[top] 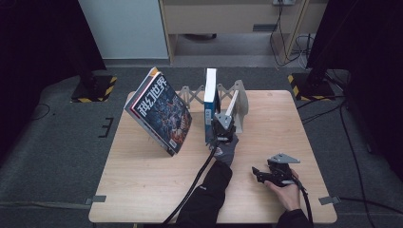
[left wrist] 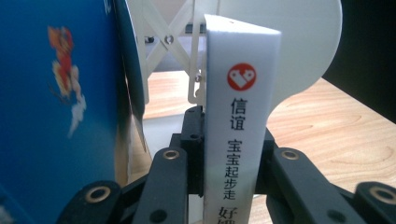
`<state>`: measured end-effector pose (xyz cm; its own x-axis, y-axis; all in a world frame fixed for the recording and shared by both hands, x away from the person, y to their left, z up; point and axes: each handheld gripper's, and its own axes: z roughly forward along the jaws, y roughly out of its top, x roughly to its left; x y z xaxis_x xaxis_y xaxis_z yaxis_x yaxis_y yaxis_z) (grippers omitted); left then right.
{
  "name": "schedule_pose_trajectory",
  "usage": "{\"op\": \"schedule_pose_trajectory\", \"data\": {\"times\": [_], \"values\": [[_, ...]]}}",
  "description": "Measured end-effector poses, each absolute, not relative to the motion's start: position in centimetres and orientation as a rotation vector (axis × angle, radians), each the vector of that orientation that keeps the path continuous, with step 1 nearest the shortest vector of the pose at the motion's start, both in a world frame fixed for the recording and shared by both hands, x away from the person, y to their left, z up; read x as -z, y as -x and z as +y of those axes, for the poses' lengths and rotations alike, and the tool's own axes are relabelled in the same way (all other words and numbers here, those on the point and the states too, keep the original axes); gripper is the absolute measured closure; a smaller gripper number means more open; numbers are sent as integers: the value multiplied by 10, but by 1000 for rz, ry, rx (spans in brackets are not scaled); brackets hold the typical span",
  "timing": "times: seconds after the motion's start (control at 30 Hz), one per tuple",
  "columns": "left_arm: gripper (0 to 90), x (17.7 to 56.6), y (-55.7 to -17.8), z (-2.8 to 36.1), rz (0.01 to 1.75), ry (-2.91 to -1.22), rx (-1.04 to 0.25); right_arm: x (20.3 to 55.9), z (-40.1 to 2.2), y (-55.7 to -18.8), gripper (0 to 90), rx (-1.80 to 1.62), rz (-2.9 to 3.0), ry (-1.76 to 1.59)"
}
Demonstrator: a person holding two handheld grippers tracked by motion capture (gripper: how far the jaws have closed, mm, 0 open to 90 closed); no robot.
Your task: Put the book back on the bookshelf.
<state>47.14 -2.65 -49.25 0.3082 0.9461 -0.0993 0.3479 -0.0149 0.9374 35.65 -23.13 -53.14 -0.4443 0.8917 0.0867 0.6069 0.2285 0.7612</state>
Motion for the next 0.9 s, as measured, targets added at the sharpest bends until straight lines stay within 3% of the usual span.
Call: {"op": "schedule_pose_trajectory", "data": {"times": [0.43,0.67,0.9], "values": [[674,503,-470,-22,1214,-1606,-590,531,-231,-356,252,-1062,2138,-1385],[579,516,-455,-16,1164,-1668,-574,531,-230,-356,252,-1057,2143,-1379],[589,521,-442,-7,1109,-1701,-559,531,-230,-355,253,-1057,2138,-1387]]}}
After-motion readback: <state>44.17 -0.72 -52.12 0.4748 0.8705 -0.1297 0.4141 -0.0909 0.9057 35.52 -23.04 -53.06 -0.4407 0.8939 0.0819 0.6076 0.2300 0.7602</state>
